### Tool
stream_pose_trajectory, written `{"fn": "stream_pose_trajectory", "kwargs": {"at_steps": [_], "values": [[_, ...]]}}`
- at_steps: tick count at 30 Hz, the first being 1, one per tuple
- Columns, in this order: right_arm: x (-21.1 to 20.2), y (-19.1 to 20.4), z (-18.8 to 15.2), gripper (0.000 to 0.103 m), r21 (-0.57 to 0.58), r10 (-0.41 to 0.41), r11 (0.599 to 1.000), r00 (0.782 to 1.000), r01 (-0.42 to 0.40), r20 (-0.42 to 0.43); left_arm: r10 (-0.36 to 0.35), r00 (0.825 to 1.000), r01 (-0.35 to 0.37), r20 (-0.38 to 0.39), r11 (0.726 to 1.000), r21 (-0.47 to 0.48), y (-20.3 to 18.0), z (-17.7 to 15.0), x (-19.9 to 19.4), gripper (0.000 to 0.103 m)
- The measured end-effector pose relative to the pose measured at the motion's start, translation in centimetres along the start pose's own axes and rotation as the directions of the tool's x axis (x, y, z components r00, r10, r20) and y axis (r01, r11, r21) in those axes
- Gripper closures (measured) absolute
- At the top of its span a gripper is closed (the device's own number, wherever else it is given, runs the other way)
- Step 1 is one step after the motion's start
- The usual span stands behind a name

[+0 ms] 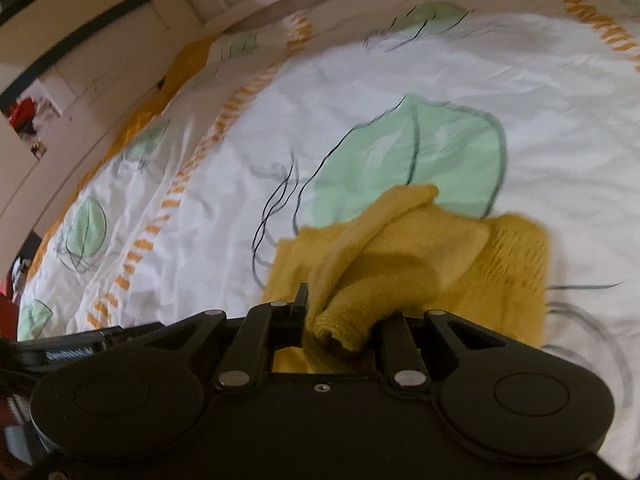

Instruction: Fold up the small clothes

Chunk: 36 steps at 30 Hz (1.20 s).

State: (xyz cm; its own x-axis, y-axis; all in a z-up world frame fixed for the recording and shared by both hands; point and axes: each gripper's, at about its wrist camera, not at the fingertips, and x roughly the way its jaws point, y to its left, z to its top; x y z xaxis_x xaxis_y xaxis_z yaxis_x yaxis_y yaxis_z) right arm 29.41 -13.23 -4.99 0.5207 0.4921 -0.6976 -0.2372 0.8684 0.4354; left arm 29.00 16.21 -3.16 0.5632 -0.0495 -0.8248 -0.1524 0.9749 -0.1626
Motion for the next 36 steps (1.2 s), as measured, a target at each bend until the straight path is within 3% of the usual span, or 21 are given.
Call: {"fn": "stream_pose_trajectory", "kwargs": {"at_steps": [3,6,9,11,16,20,27,30,36], "values": [[1.7,1.3,-0.7,0.079,-0.023,-0.031,0.999,0.999,0.03,-0.029,-0.008,1.0,0.008,-0.01,1.0,-0.011,0.5,0.0,0.2,0.004],[2.9,2.3,-1.4,0.072,-0.069,-0.061,0.996,0.997,0.058,-0.044,-0.005,1.0,0.005,-0.017,1.0,-0.018,0.8,0.0,0.3,0.004],[3.2,2.7,-1.7,0.059,-0.063,-0.028,0.998,0.999,0.026,-0.043,-0.006,1.0,0.005,-0.016,1.0,-0.03,1.0,0.0,0.2,0.004],[3.3,3.3,-1.7,0.044,-0.079,-0.004,0.997,0.999,0.001,-0.04,-0.006,1.0,0.006,-0.014,0.999,-0.035,1.1,0.0,0.1,0.003],[2.5,4.5,-1.6,0.036,-0.109,0.08,0.991,0.997,-0.081,-0.012,-0.003,1.0,0.002,-0.017,0.999,-0.046,1.2,-0.1,0.1,0.004],[1.8,5.0,-1.2,0.035,-0.117,0.138,0.984,0.99,-0.137,0.006,-0.002,1.0,0.001,-0.018,0.998,-0.055,1.4,0.0,0.1,0.004],[-0.3,5.0,0.3,0.032,-0.043,0.284,0.959,0.954,-0.281,0.091,0.007,1.0,-0.009,-0.024,0.996,-0.092,2.4,0.1,0.2,0.004],[-1.3,4.2,0.7,0.032,-0.036,0.267,0.964,0.956,-0.265,0.118,0.002,1.0,-0.005,-0.03,0.995,-0.097,2.4,0.1,0.3,0.004],[-2.1,0.7,-0.7,0.031,0.001,0.155,0.988,0.981,-0.156,0.113,-0.009,0.999,0.007,-0.033,0.998,-0.068,1.7,-0.1,0.3,0.004]]}}
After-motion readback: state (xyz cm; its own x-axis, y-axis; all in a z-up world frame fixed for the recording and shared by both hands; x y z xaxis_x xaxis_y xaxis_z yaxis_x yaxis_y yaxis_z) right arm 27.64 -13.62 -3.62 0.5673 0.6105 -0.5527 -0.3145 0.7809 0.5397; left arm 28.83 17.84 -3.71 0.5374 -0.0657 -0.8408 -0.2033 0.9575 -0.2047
